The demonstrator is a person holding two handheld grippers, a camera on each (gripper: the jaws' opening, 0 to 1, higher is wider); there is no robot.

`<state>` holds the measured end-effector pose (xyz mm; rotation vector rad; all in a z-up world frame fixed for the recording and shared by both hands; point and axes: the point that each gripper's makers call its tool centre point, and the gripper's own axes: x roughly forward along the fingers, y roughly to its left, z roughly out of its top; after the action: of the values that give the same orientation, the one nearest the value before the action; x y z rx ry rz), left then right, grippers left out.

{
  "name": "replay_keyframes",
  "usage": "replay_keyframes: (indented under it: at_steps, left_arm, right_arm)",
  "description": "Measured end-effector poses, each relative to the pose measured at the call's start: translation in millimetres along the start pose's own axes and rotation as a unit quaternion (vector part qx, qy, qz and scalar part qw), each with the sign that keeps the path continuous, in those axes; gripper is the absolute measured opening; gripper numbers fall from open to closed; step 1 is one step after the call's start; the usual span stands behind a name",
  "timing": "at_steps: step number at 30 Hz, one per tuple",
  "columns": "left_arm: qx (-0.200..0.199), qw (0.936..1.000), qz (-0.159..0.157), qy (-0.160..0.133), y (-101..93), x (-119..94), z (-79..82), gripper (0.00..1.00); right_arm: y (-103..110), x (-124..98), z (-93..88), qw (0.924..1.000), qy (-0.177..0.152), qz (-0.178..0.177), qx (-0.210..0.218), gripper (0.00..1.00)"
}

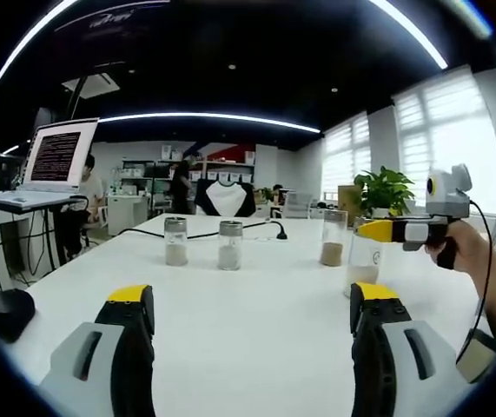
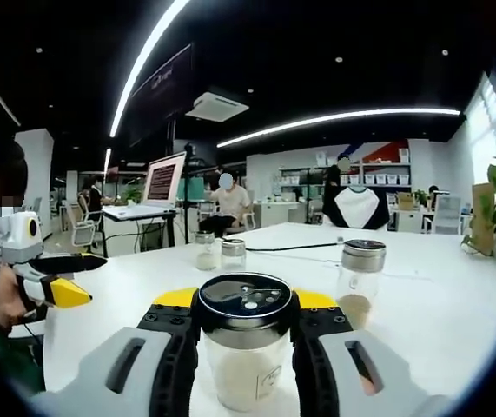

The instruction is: Rotate the seasoning bottle until the label or dispensing opening points toward the visible target arrow and the bottle remains upright within the marked orientation range

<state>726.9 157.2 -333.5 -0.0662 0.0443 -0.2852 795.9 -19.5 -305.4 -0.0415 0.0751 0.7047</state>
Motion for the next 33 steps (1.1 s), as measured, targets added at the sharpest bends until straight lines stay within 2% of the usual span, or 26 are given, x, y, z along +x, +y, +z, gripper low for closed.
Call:
replay_keyframes:
  at_steps: [18, 33]
  left_arm:
    - [0.0, 1.0, -0.001, 0.0, -1.0, 0.1, -0.1, 0.99]
    - [0.0, 1.0, 0.001, 0.0, -0.8, -0.8, 0.1, 0.98]
  right_arm:
    - [-3.6, -0.9, -0.9, 0.9974, 0.001, -0.072, -0.002, 0.39]
    - [-7.2, -0.9, -1.0, 0.9889, -0.009, -0.148, -0.003, 0.39]
